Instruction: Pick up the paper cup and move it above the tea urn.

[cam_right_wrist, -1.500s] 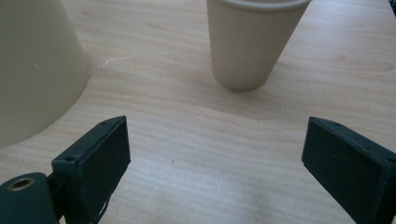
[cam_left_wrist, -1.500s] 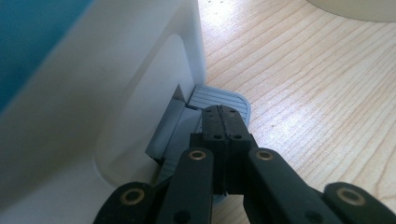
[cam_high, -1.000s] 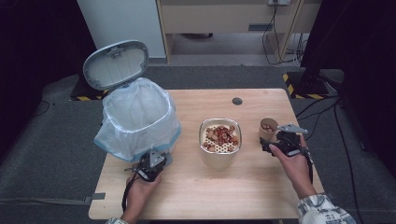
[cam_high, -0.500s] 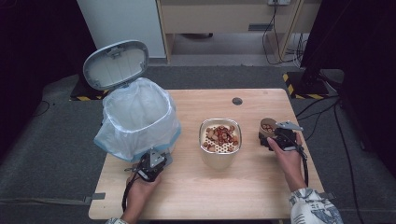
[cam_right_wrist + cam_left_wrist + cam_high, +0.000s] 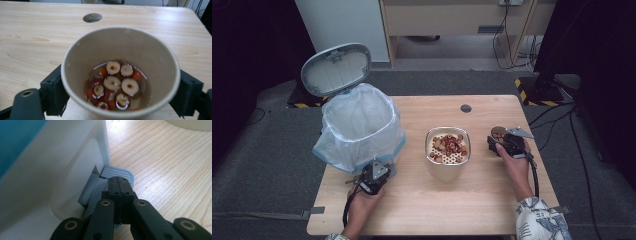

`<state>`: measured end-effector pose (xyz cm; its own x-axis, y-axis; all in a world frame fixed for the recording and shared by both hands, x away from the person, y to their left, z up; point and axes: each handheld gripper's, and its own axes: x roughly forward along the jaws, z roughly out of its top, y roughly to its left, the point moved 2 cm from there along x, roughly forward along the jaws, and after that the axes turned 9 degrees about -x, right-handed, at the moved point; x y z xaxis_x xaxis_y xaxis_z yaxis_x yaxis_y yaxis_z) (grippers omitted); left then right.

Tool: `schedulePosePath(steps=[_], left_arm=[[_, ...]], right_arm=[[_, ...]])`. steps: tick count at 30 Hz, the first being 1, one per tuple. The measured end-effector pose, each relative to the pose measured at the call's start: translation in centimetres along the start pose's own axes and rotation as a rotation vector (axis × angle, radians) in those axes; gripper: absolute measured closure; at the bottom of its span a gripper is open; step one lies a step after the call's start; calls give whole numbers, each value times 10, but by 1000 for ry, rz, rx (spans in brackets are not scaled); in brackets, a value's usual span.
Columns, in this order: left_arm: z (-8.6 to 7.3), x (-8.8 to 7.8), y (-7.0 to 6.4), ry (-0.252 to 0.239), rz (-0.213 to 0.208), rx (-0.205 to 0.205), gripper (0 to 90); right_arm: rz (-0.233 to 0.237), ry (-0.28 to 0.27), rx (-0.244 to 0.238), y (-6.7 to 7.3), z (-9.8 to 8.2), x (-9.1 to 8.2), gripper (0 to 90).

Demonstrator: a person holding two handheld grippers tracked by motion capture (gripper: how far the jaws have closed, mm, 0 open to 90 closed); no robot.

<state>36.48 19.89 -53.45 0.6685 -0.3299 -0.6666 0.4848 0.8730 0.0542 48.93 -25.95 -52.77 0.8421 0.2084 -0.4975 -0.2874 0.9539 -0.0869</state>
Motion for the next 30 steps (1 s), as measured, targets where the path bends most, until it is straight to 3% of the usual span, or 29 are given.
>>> schedulePosePath(steps=[8, 14, 30], left_arm=[[0, 0, 0, 0, 0, 0, 893], [0, 0, 0, 0, 0, 0, 894], [0, 0, 0, 0, -3, -4, 894]], right_arm=[[5, -11, -8, 1, -3, 4, 253], [21, -18, -51, 0, -2, 1, 299], [55, -58, -138, -6, 30, -28, 325]])
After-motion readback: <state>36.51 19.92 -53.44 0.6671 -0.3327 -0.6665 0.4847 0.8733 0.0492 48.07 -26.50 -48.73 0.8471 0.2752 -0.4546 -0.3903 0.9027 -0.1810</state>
